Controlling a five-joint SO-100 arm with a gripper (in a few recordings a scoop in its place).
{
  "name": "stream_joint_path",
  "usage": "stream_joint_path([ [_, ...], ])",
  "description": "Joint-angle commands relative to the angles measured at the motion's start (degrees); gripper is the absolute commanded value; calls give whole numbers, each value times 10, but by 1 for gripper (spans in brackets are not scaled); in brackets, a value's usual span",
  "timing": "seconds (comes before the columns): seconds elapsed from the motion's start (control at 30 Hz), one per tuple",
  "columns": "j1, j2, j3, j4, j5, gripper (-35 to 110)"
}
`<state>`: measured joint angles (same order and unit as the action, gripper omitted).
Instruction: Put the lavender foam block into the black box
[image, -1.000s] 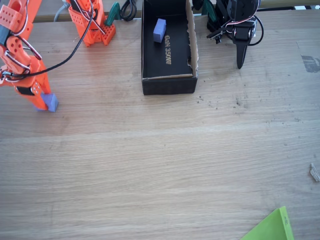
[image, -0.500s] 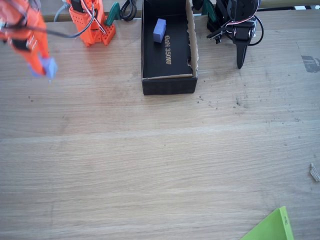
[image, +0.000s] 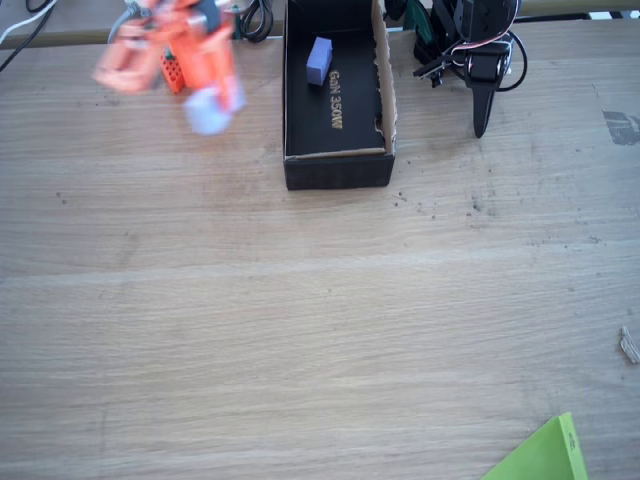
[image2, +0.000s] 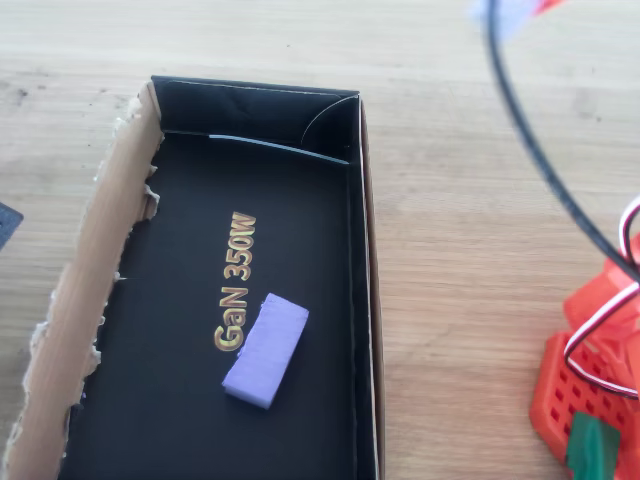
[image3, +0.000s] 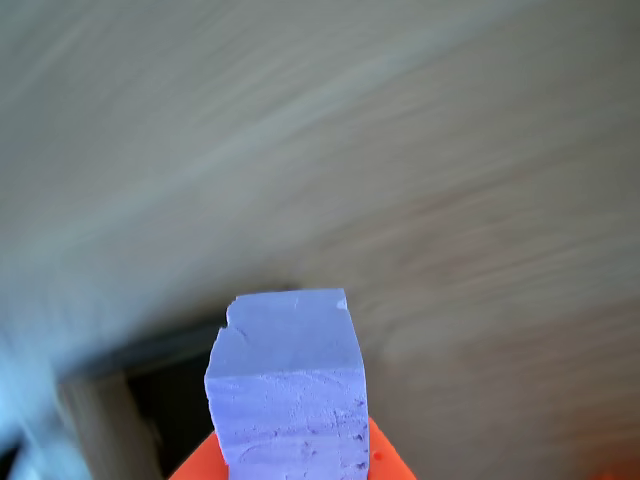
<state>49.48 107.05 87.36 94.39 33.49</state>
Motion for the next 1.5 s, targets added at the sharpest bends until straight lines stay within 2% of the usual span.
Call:
stream_joint_path([
  [0.0,-89,-41,-21,-28,6,0],
  [0.2,-176,-171,-135,2,-30,0],
  [0.37,-200,-247,-227,39,-43,0],
  [0.53,-203,-246,-238,36,-65,0],
  [0.67,-207,-233,-231,36,-80,23],
  [0.83,-209,-231,-231,37,-100,31],
  [0.97,-204,-230,-231,40,-98,29],
  [1.2,-156,-202,-188,20,-97,1],
  [1.27,-126,-188,-173,22,-120,0],
  [1.37,-76,-99,-83,6,-144,0],
  [1.47,4,90,83,-51,-156,0],
])
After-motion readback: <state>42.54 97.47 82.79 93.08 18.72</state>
